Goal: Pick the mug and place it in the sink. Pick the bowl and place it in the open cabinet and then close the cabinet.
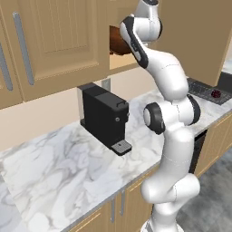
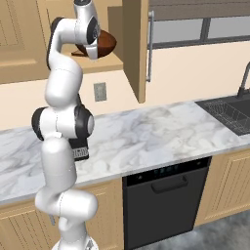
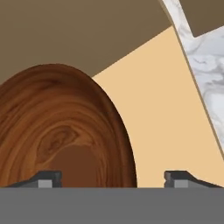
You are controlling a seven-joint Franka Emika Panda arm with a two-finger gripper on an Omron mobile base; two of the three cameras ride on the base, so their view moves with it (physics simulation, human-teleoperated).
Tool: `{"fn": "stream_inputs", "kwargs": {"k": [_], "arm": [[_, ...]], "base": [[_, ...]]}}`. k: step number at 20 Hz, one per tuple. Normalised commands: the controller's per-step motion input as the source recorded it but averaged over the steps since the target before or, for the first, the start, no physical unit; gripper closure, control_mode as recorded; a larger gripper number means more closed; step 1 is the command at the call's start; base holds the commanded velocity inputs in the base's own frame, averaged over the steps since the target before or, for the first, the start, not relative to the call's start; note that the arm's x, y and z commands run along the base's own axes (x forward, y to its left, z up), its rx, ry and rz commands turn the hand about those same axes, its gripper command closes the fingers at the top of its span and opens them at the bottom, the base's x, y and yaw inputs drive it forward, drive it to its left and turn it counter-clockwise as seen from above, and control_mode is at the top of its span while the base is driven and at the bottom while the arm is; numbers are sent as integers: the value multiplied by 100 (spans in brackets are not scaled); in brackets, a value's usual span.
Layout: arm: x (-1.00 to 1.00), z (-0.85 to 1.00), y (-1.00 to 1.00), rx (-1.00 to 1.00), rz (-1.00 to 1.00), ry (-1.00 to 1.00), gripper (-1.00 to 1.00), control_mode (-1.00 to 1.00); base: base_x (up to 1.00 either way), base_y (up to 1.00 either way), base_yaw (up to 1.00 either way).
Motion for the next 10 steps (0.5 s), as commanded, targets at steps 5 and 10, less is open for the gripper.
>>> {"fn": "stream_inputs", "kwargs": {"k": [5, 10], "arm": [[-24, 1, 0, 0, 0, -2, -100, -100], [-76, 0, -12, 1, 0, 0, -100, -100]], "base": [[0, 0, 0], [0, 0, 0]]}}
